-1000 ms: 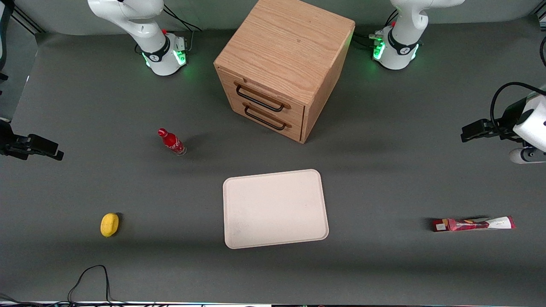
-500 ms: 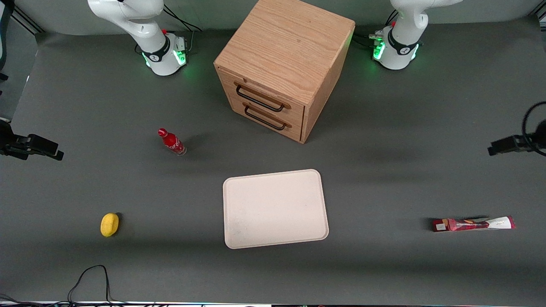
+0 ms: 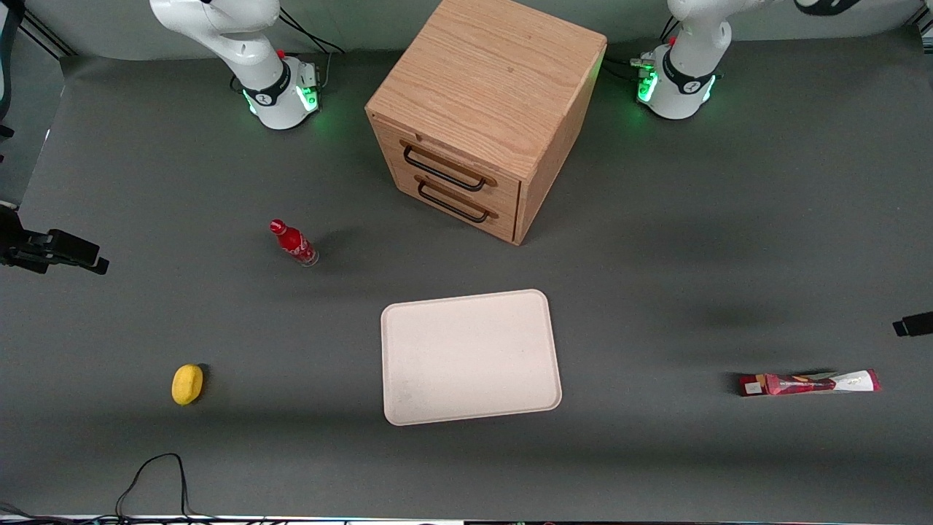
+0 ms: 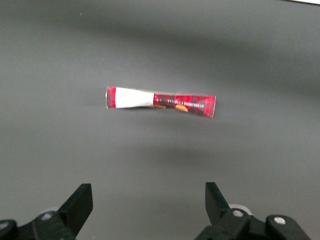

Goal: Place red cookie box on tray
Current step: 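Move the left gripper over the red-and-white cookie box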

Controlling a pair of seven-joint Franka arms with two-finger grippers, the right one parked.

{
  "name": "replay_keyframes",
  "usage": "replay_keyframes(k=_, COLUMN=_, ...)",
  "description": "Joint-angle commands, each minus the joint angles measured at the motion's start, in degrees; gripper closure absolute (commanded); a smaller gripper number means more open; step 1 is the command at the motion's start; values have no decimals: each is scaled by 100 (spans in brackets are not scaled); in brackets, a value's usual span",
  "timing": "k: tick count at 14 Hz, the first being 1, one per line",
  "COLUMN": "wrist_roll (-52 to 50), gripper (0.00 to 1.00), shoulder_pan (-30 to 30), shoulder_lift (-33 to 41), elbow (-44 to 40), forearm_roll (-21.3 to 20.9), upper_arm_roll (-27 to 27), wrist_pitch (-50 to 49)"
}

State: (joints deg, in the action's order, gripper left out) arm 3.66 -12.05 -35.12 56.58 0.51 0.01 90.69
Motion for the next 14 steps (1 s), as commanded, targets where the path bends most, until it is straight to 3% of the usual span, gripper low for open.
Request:
replay_keyframes(k=1, wrist_roll=-390, gripper=0, shoulder_pan=18, shoulder_lift=-276, elbow=-472, forearm_roll=-25, upper_arm_roll=-10, wrist_pitch=53)
replay_keyframes(k=5, wrist_roll=-2303, gripper=0, shoulder_pan=71, shoulder_lift=-285, elbow=-402, forearm_roll=36, upper_arm_roll=-45, wrist_pitch=-16)
replay_keyframes(k=11, wrist_roll=-6512, gripper=0, shoulder_pan=71, shoulder_lift=-249, elbow=-218, forearm_roll=45, upper_arm_roll=-63, wrist_pitch=-17)
replay_keyframes(k=14, wrist_roll=-7904, gripper=0, shoulder_pan=80, shoulder_lift=-276, elbow=-25, forearm_roll=-7, upper_arm_roll=-54, wrist_pitch=193)
